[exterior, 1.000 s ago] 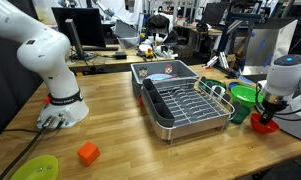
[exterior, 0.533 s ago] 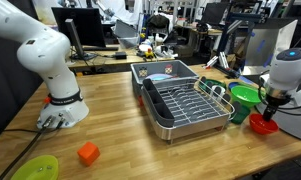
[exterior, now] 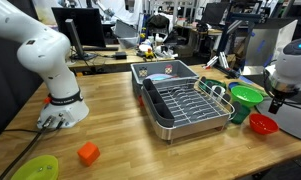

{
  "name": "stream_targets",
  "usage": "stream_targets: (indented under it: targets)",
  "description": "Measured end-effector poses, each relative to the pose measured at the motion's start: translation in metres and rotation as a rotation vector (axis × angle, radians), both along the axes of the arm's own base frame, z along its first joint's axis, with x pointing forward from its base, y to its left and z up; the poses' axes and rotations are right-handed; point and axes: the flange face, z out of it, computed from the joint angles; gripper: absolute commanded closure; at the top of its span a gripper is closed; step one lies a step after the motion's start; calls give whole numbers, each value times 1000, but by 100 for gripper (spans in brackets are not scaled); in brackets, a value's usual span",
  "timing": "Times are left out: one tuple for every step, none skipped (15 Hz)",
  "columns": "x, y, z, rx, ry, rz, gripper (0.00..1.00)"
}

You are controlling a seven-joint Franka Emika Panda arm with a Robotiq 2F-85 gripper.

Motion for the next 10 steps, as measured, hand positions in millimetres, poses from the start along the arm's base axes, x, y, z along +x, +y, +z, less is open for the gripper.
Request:
stream_targets:
  targets:
    - [-2,1,5,-19,-12,2,0]
    - [-6,3,10,-39,-25,4,0]
    - [-13,5,15,-62,-39,4,0]
    - [-22,9,20,-85,-53,3,0]
    - [-33,12,24,-112,-65,1,0]
    - [-44,16,28,-141,-76,-4,0]
    - [-55,19,32,-167,-87,-9,0]
    - [-65,21,36,-191,-95,-13,0]
    - [-74,22,39,-211,-103,-16,0]
    - [-83,22,42,-224,-111,-18,0]
